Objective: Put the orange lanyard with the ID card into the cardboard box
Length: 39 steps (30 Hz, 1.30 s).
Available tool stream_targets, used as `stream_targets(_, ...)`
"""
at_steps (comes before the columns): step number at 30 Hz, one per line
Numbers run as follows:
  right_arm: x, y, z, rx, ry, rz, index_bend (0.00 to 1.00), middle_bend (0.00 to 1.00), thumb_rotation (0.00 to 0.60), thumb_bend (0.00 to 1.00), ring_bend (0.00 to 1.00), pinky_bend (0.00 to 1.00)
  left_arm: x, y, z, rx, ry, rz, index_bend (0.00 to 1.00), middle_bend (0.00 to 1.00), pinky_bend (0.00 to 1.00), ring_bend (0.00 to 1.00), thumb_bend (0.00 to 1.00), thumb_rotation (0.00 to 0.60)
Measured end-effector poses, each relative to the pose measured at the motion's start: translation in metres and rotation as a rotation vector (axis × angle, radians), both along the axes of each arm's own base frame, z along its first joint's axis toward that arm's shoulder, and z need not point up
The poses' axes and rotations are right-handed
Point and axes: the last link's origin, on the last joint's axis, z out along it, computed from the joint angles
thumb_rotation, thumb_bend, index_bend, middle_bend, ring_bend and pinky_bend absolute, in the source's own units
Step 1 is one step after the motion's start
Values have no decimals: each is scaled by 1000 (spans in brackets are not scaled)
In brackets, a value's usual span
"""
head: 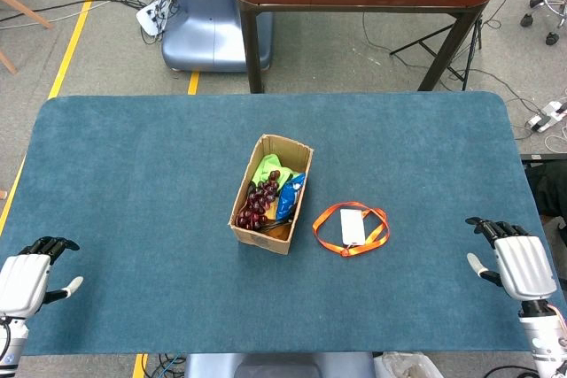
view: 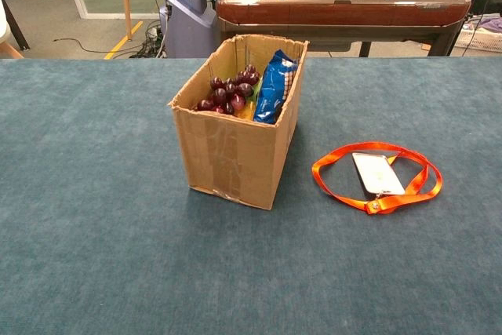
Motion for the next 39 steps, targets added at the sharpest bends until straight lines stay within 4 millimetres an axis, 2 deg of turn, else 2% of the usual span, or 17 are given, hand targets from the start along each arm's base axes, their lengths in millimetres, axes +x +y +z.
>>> stream_targets(8, 5, -1, -7, 22, 5, 28, 313, 428, 600, 252, 397, 473, 1, 0, -2, -12, -8, -6, 397, 385, 423, 281, 161, 600)
stream_targets(10, 7, -2, -10, 27, -2, 47, 313, 445, 600, 237, 425, 489, 1, 1, -2, -13, -10, -2, 397, 385, 423, 281, 161, 600)
stream_targets(12, 10, -4, -13, 33, -1, 72, 313, 487, 600, 208, 516, 589, 0, 0, -2, -13, -17, 1, 397, 385, 423, 281, 161, 600)
stream_targets(13, 11, -5, -15, 36, 1, 85, 313, 536, 600, 188, 605, 680, 1, 0, -2, -13, -21, 1, 397, 385, 423, 281, 161, 600)
stream_targets(15, 15, -8, -19, 47, 14, 110, 313, 630, 600, 151, 733, 771, 1, 0, -1, -15, -23, 0, 397, 385, 423, 281, 161, 600)
stream_targets(16, 16, -10, -20, 55, 22, 117, 313, 700, 600, 116, 807, 814, 0, -1, 0, -16, -22, 0, 397, 385, 423, 281, 161, 600)
stream_targets(20, 25, -21, -27, 95, 75, 150, 313, 878, 600, 19, 975, 924, 3, -2, 2, -10, -31, -5, 398, 385, 423, 281, 161, 600)
stream_targets(26, 45, -41, -41, 172, 179, 203, 313, 978, 600, 0, 1000, 992, 3, -3, 4, -1, -33, -6, 398, 385, 423, 281, 161, 600)
stream_targets(39, 82, -71, -88, 349, 368, 258, 309, 988, 600, 0, 1000, 998, 0, -6, 12, 21, -41, 8, 398, 385, 423, 281, 161, 600)
